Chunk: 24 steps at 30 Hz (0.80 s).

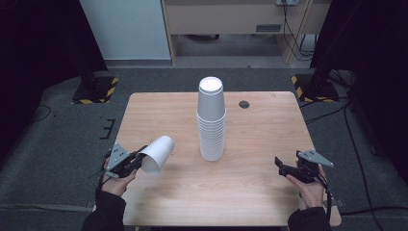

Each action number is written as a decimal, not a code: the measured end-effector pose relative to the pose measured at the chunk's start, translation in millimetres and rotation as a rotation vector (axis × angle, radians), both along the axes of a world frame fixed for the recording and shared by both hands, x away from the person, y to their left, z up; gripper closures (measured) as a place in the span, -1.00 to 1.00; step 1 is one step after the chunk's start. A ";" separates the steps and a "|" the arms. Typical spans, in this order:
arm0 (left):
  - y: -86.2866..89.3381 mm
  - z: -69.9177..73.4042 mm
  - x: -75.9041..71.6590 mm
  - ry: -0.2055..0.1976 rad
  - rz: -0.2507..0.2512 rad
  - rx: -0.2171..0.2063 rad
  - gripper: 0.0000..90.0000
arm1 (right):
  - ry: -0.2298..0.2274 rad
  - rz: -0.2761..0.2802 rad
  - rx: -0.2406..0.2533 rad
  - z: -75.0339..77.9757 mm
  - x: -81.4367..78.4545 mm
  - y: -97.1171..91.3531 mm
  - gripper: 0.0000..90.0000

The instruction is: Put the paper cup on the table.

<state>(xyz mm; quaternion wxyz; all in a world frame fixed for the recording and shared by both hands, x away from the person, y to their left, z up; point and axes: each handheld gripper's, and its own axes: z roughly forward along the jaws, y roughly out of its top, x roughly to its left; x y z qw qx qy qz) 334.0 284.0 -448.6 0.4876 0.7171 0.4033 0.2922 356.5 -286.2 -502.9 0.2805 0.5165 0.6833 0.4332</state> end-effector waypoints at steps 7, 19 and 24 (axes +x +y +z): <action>12.1 3.6 5.6 0.078 0.061 0.032 0.93 | 0.025 0.002 -0.011 -3.8 1.2 -0.8 -0.80; 20.4 10.1 20.4 0.223 0.161 0.095 0.93 | 0.128 0.025 -0.096 -17.3 4.3 1.2 -0.82; 23.1 10.6 25.8 0.274 0.190 0.125 0.94 | 0.141 0.039 -0.105 -20.7 4.4 3.2 -0.83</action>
